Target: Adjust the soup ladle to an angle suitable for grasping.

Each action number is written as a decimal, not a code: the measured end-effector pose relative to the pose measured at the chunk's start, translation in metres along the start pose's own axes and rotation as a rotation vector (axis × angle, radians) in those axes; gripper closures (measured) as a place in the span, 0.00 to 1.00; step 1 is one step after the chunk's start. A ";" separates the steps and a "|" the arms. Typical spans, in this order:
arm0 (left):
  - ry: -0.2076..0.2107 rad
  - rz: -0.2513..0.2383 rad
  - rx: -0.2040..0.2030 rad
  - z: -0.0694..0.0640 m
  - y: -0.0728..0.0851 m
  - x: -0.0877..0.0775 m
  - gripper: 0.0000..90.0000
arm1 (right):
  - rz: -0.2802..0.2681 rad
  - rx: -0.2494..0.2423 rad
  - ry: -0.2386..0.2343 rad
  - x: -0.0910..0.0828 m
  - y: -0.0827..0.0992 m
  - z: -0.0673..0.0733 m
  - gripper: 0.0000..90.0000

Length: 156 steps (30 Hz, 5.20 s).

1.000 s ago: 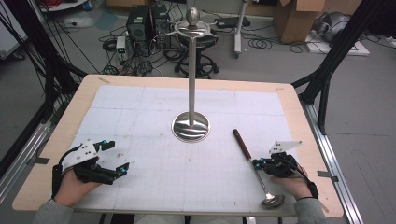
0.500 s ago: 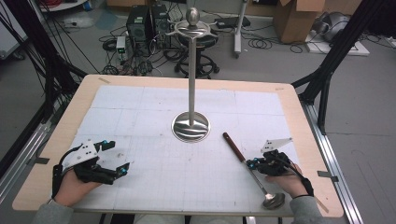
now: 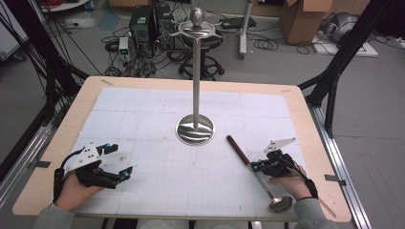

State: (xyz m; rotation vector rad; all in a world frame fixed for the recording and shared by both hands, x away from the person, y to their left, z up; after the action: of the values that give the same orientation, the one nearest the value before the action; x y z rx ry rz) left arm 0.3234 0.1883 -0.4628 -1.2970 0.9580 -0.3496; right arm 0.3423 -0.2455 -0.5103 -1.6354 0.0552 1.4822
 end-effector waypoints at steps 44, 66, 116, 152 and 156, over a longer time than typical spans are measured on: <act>0.003 0.012 0.005 -0.001 0.002 0.001 0.02 | 0.086 -0.157 -0.076 0.031 -0.036 0.046 1.00; 0.003 0.014 0.004 -0.001 0.002 0.002 0.02 | 0.073 -0.207 -0.097 0.041 -0.045 0.068 1.00; 0.004 0.014 0.004 -0.001 0.002 0.001 0.02 | 0.148 -0.391 -0.166 0.045 -0.044 0.111 1.00; 0.000 -0.068 -0.014 0.000 -0.012 -0.012 0.02 | 0.143 -0.369 -0.091 -0.008 -0.044 0.115 0.00; 0.000 -0.061 -0.012 0.000 -0.011 -0.012 0.02 | 0.194 -0.403 -0.083 -0.008 -0.036 0.116 0.00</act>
State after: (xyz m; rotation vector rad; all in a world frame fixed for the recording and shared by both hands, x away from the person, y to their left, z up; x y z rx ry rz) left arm 0.3198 0.1933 -0.4476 -1.3395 0.9234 -0.3913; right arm 0.2707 -0.1564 -0.4692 -1.9274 -0.1439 1.7949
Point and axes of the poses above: each handheld gripper's, and its own axes: x roughly forward along the jaws, y roughly out of its underside, z roughly to its left, the point moved 10 cm from there along x, roughly forward along the jaws, and after that the axes turned 5 degrees about z, right-handed, at the moved point
